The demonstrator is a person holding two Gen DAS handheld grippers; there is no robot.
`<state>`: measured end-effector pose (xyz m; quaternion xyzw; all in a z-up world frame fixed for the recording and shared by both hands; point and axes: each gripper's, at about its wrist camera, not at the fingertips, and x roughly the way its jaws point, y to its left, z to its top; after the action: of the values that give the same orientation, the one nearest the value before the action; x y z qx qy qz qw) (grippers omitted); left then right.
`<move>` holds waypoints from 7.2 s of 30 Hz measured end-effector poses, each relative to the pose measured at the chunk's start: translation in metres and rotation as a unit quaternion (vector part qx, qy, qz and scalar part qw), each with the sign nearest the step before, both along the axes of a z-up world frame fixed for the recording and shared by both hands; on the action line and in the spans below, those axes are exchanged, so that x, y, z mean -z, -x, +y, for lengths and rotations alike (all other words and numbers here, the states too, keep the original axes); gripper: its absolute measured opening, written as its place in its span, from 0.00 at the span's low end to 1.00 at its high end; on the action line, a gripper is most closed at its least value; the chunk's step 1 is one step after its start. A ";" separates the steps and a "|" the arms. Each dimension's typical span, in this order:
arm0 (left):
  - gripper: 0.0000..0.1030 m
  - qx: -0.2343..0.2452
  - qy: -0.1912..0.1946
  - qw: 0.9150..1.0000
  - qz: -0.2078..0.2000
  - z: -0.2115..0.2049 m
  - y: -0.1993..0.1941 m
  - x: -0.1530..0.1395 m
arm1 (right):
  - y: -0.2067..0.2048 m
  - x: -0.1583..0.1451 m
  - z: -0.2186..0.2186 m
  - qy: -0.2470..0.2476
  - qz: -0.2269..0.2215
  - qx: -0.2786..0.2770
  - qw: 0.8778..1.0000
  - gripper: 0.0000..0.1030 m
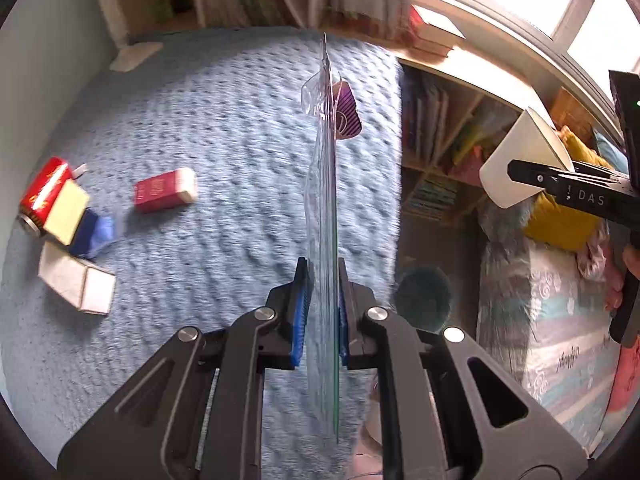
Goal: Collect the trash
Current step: 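Carry the toothbrush package and paper cup over the teal wastebasket, then open the left tool and right tool to drop both items into the wastebasket, then move both tools back over the remaining items on the blanket, then grasp the white rose-drawn box with the left tool while the right tool grasps the red Hankey box, then carry the white box and red Hankey box over the wastebasket, then open both tools to drop the boxes into the wastebasket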
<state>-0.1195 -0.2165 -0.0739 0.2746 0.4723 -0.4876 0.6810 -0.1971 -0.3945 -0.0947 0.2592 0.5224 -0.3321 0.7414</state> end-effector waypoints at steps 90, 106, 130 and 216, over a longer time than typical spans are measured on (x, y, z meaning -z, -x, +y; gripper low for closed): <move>0.92 -0.334 -0.063 0.938 -0.063 0.078 -0.120 0.012 | -0.205 0.022 0.035 -0.100 -0.076 -0.430 0.894 0.85; 0.93 -0.400 -0.074 0.913 -0.035 0.106 -0.176 0.035 | -0.290 0.059 0.065 -0.130 -0.045 -0.482 0.865 0.85; 0.93 -0.433 -0.082 0.897 0.022 0.100 -0.237 0.081 | -0.344 0.125 0.093 -0.124 0.015 -0.525 0.842 0.66; 0.67 0.361 -0.227 0.904 0.018 -0.183 0.239 0.170 | 0.224 0.152 -0.058 -0.206 0.002 0.086 0.975 0.52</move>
<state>-0.3581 -0.3993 -0.2443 0.5651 0.4507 -0.5844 0.3689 -0.4209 -0.4524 -0.2463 0.4496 0.5565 -0.2803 0.6400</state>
